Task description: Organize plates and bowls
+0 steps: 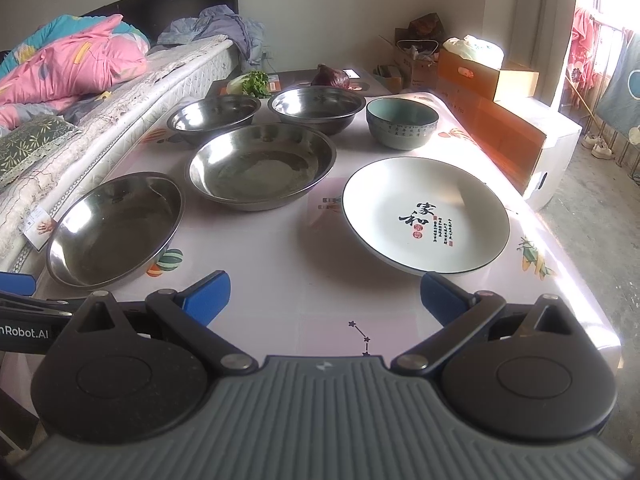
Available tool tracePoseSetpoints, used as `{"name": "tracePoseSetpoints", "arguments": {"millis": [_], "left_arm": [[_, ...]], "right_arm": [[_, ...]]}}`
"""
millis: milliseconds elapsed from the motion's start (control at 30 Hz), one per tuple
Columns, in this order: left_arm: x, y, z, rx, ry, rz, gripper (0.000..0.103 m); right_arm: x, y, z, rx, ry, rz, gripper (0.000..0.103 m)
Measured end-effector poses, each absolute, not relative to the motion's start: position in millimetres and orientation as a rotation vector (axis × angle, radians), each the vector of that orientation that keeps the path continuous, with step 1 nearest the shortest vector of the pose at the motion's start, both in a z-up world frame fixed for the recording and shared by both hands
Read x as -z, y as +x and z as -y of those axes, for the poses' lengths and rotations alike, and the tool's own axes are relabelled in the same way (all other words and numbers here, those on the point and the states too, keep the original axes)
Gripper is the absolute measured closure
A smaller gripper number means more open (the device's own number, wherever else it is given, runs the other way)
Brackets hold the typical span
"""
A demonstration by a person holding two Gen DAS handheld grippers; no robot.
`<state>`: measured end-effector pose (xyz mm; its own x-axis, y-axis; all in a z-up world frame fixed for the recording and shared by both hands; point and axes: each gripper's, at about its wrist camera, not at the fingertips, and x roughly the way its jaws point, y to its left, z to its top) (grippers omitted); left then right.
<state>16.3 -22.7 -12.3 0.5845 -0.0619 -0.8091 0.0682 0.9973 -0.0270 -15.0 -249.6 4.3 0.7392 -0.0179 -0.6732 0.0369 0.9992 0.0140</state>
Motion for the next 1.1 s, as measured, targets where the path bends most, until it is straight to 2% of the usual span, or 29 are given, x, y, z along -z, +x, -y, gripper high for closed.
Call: {"name": "tracePoseSetpoints", "arguments": {"millis": [800,967,1100], "left_arm": [[20,24,-24,0.082,-0.033,-0.859,0.000],[-1,33,-38,0.092,-0.011,-0.765,0.000],[-32,55,-52,0.110,0.007,-0.645,0.000]], "right_arm": [[19,-8,244,-0.119,0.151,-0.734,0.001],[8,7,248,-0.139,0.171,-0.681,0.001],[-24,41,253,-0.172,0.172,-0.616,0.001]]}}
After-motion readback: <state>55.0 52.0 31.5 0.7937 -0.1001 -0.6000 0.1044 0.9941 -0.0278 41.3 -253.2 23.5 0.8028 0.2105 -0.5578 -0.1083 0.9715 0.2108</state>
